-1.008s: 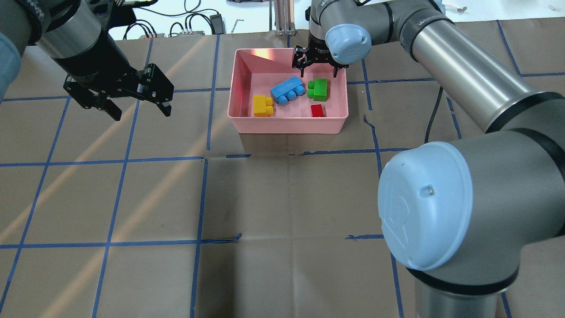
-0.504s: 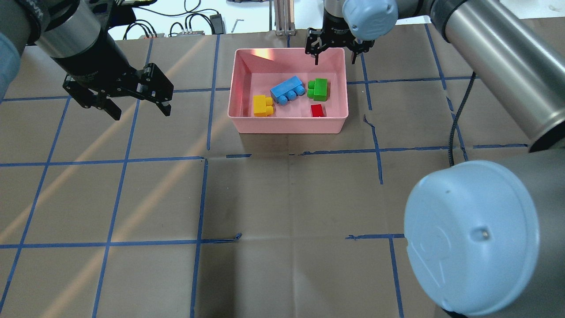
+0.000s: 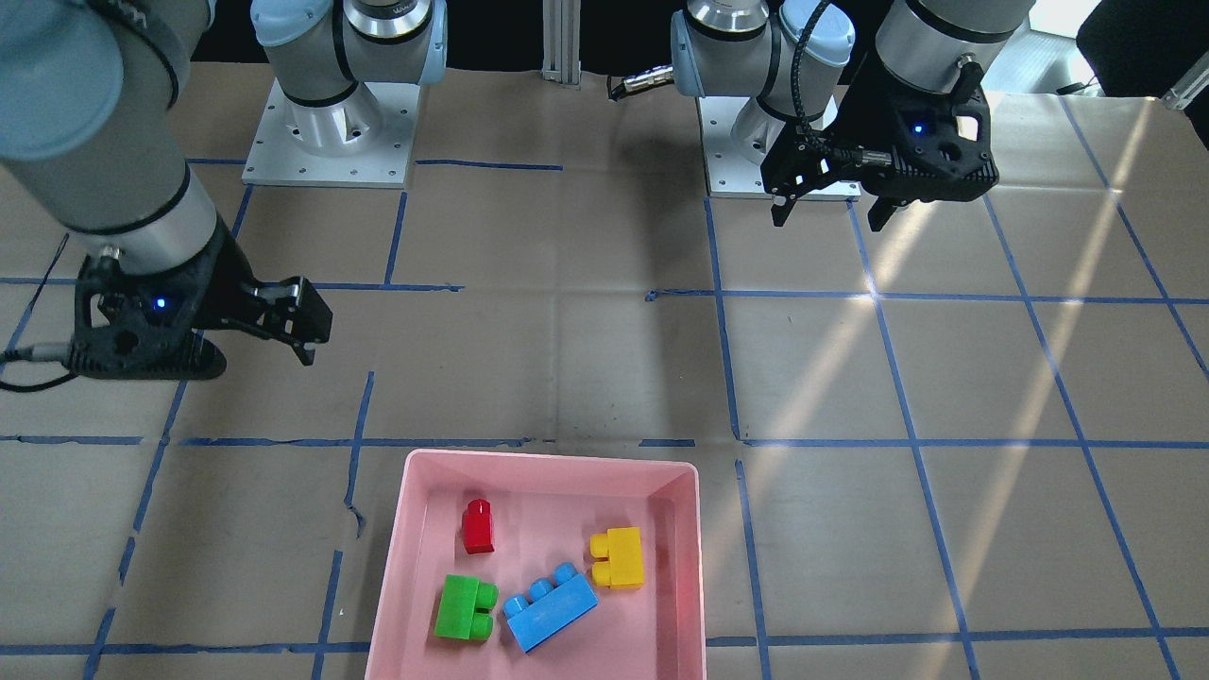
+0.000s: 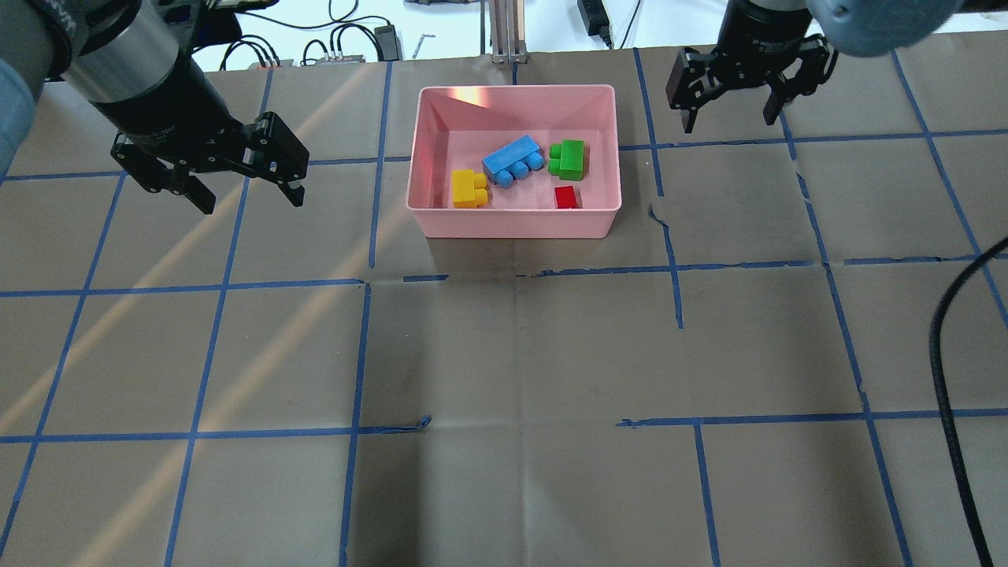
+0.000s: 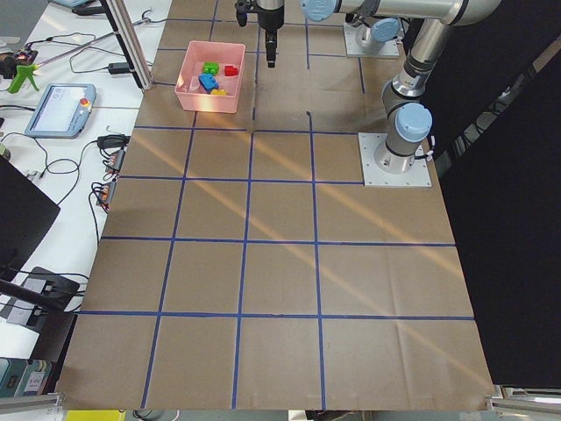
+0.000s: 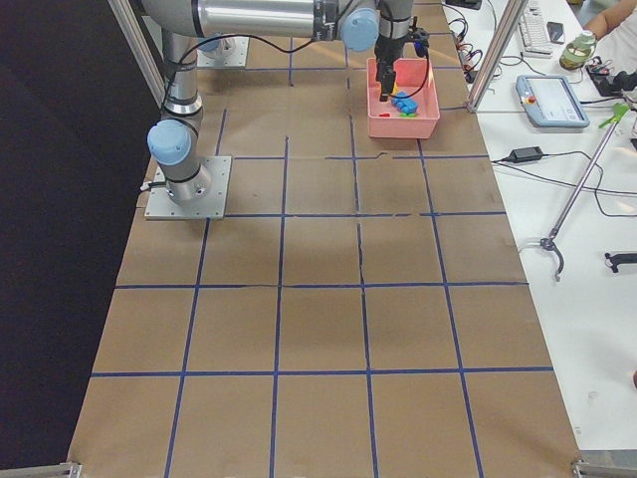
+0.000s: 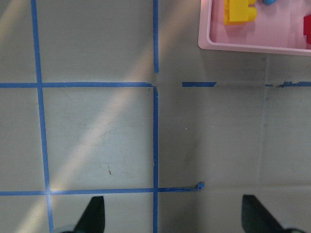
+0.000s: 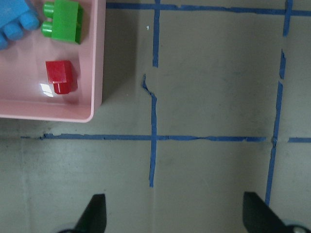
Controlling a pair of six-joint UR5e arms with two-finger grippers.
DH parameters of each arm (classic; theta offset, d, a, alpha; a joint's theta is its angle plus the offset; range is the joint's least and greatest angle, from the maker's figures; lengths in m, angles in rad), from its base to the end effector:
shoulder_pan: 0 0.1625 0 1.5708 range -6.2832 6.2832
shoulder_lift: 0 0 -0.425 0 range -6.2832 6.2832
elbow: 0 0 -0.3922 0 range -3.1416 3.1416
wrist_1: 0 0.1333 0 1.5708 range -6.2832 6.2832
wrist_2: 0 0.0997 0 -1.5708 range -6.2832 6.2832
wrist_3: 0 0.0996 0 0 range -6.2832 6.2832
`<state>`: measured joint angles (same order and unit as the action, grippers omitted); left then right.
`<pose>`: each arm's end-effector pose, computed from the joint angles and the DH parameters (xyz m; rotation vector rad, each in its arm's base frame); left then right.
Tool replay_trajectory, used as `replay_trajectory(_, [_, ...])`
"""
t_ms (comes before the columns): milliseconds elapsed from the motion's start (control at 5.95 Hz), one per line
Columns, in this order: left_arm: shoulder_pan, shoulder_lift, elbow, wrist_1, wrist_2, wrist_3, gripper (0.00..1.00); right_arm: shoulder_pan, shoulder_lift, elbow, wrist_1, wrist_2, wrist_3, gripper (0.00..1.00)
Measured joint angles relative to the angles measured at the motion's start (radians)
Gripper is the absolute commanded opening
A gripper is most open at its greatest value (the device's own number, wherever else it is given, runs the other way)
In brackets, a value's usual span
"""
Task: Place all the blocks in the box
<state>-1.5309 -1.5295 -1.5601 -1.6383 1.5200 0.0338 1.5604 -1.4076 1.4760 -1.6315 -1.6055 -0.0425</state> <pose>-0.1194 -0.4774 0.5065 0.0100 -3.0902 -0.0211 0.1240 -0.5606 0.4547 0.0501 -3.1067 -0.0134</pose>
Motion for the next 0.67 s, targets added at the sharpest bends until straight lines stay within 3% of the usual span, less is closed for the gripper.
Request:
replay_trajectory(336, [0.0, 0.0, 0.0, 0.0, 0.003, 0.0, 0.99, -0.001, -0.122, 0.118, -0.01, 0.002, 0.002, 1.0])
replay_trajectory(672, [0.002, -0.014, 0.004, 0.009, 0.067, 0.001, 0.99, 0.003, -0.139, 0.129, -0.013, 0.004, 0.004, 1.0])
